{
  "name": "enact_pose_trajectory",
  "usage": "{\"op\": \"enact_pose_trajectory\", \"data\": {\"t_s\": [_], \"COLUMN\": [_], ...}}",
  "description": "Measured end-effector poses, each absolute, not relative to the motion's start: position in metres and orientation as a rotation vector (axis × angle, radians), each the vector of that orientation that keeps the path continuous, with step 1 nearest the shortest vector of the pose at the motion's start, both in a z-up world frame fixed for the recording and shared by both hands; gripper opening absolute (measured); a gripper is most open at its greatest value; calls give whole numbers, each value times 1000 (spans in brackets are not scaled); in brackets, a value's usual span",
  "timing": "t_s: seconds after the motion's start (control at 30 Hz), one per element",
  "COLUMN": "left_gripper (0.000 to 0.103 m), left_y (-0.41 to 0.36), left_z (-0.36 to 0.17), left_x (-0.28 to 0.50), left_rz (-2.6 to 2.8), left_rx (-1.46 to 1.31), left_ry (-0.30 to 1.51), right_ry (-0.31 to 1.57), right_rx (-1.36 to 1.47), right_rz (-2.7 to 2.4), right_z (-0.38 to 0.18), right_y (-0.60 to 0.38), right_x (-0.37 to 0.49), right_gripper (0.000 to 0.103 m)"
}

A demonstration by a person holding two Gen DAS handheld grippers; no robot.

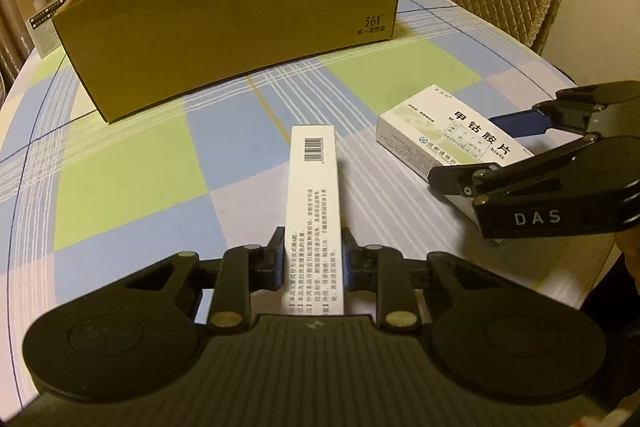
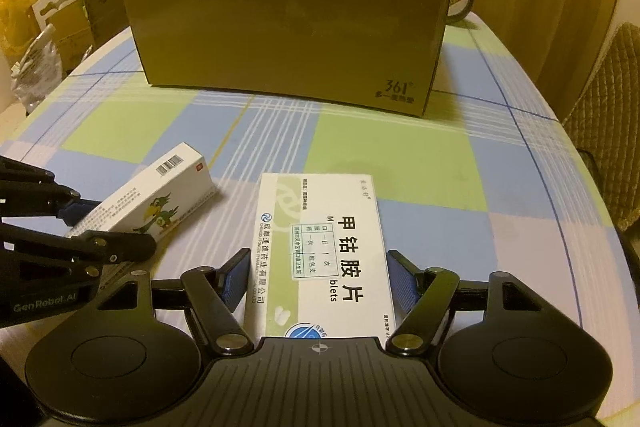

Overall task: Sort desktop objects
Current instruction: 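Lift both medicine boxes and carry them toward the cardboard box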

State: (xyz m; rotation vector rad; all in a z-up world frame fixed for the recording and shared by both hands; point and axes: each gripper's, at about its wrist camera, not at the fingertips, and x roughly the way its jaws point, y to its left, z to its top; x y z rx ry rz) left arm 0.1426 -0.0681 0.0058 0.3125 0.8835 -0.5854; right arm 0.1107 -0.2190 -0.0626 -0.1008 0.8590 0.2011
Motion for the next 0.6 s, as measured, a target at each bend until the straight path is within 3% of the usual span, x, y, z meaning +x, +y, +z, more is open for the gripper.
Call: {"op": "enact_pose_trajectory", "data": {"t_s": [0.6], "left_gripper": [22], "left_y": [-76], "left_z": [4], "left_x": [149], "left_rz": [-579], "left_rx": [300], "left_ry": [886], "right_ry": [869], "right_rx": [-93], "right_rz": [193], "right_z": [-72], "right_y": [-220], "right_x": [119], "right_gripper": [68]}}
